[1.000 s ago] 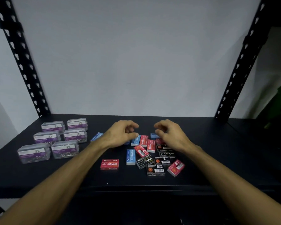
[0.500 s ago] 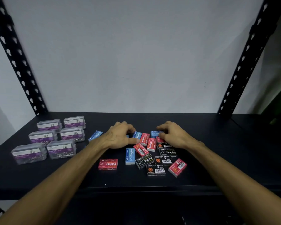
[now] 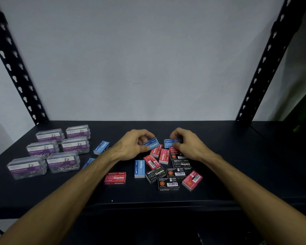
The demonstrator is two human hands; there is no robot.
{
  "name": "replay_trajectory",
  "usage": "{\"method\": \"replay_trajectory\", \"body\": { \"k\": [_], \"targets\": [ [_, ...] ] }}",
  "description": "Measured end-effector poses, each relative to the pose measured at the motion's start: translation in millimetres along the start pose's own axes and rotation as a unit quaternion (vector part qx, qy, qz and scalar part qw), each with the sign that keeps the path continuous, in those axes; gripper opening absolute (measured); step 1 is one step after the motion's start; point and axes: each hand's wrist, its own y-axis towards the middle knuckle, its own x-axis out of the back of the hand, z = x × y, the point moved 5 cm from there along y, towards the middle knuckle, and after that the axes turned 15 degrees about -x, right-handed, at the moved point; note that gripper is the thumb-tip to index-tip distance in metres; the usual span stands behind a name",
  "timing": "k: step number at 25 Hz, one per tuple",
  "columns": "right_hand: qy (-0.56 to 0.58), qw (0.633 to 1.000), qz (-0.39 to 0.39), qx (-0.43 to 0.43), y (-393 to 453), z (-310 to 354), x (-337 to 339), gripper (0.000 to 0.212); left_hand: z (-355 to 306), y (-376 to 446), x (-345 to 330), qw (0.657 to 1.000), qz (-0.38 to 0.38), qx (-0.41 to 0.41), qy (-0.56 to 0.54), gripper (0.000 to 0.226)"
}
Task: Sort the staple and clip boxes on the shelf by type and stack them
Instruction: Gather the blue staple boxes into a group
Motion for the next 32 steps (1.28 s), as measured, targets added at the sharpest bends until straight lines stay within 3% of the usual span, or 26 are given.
{"method": "replay_trajectory", "body": {
  "k": [7, 14, 23, 32],
  "targets": [
    [0.048, 0.999, 0.019, -0.009, -3.2, -8.3, 3.6, 0.019, -1.2, 11.2, -0.4, 1.0, -0.004, 0.005, 0.007, 0.032],
    [0.076, 0.996, -0.047, -0.01, -2.0, -28.2, 38.4, 0.022, -22.2, 45.9, -8.6, 0.999, -0.027, -0.023, 0.006, 0.019],
    [0.042, 0.986, -0.139, -0.081, -6.8, -101.6, 105.1, 0.027, -71.2, 113.3, -65.0, 0.997, 0.028, -0.068, 0.029, 0.024],
    [0.021, 0.981, -0.152, -0.118, 14.6, -136.6, 130.8, 0.03, -84.0, 161.2, -111.6, 0.995, 0.063, -0.056, 0.052, 0.024]
  ]
}}
